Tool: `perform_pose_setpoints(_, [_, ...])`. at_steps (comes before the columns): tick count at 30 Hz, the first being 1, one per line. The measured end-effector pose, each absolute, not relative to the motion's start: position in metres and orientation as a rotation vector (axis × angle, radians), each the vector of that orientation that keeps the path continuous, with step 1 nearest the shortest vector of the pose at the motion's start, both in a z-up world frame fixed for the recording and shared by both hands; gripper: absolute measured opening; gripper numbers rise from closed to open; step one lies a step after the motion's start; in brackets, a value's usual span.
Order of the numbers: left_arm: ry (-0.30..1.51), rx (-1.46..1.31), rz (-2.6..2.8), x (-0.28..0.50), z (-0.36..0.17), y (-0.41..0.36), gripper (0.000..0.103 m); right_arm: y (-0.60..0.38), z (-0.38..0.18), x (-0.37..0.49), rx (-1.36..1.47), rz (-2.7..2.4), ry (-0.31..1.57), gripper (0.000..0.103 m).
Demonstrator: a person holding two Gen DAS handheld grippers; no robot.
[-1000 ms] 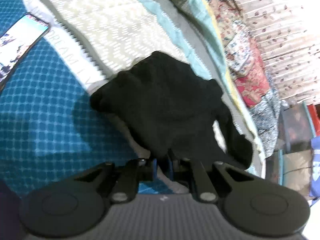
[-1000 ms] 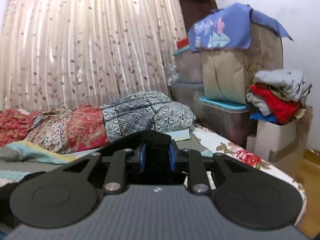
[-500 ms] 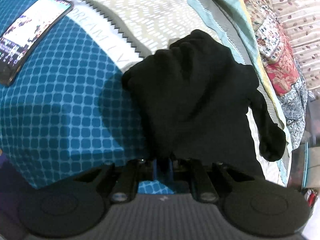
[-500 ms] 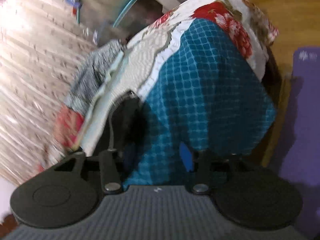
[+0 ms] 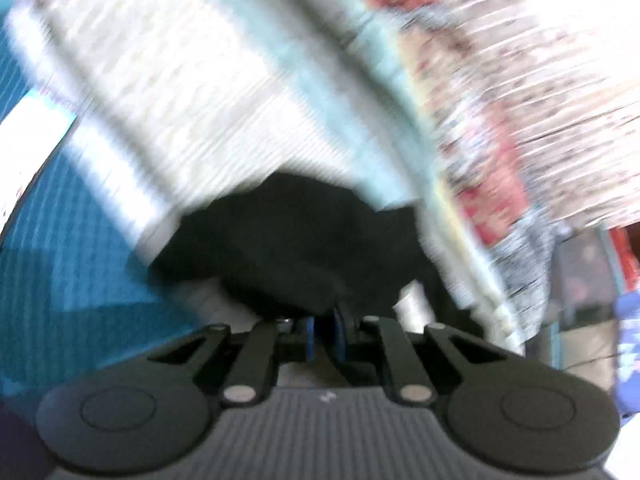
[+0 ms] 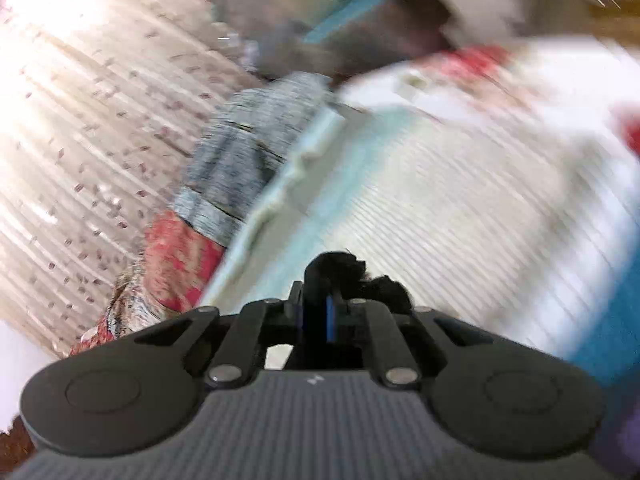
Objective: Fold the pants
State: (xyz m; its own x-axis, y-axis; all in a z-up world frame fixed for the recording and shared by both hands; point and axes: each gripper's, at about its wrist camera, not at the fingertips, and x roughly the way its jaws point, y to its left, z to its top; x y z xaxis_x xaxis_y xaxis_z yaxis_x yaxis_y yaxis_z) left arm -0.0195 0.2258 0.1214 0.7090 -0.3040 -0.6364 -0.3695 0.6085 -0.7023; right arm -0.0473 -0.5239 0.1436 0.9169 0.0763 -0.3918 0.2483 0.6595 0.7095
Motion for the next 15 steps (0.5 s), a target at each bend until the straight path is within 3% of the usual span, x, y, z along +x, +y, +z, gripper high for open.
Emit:
perform_pose_setpoints(3, [0.701, -0.898, -0.001, -0.014, 0.166, 0.223, 0.009, -0.519, 0.189, -0.018, 0.868, -0.031, 0.313, 0.013])
perform_pose_setpoints(6, [0.688, -0.846, -0.011, -0.024, 0.177, 0.22, 0.009, -0.52, 0.19, -0.023, 0.868, -0.002, 0.263, 0.013])
perform_pose_setpoints(15, [1.058, -0.918, 0.079, -0.072, 0.039, 0.207, 0.009, -0.558, 0.035, -0.116, 1.071, -0.253, 0.502, 0.013])
